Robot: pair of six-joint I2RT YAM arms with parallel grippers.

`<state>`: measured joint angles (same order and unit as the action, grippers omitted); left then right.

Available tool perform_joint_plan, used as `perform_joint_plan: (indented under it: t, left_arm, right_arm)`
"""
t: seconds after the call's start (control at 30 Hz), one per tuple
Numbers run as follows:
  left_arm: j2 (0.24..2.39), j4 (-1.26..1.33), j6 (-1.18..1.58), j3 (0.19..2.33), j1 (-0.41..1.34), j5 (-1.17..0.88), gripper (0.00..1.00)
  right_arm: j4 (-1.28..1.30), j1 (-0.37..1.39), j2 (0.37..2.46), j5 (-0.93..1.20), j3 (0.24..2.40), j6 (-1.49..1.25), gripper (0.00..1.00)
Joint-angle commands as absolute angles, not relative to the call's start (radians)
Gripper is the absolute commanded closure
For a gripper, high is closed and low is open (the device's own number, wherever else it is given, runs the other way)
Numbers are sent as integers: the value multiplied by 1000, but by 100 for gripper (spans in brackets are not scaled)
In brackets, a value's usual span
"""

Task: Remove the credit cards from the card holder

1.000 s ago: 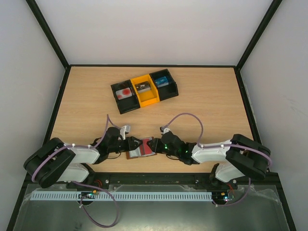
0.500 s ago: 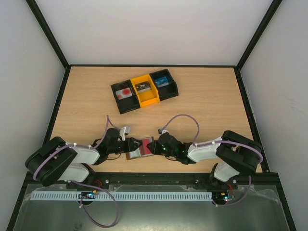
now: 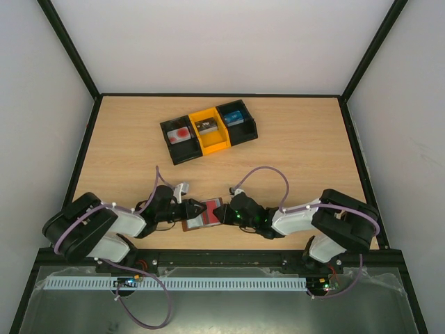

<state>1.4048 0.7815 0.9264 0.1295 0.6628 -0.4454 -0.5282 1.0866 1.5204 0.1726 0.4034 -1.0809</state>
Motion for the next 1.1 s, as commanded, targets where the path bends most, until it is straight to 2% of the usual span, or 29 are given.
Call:
perform_joint_plan:
  t: [0.0, 0.43, 0.63, 1.07]
  left_arm:
    - [1424, 786, 916, 130, 666, -446, 58]
    - [1446, 798, 916, 127, 666, -461, 58]
    - [1456, 793, 915, 139, 666, -467, 59]
    - [1451, 801, 928, 150, 667, -492, 71]
  right_arm:
    - [-482, 1087, 1490, 113, 398, -1064, 84]
    - [-525, 1087, 1540, 176, 411, -1073, 84]
    - [-554, 1086, 1547, 184, 391, -1081, 89]
    - [-568, 1086, 1555, 164, 355, -1093, 98]
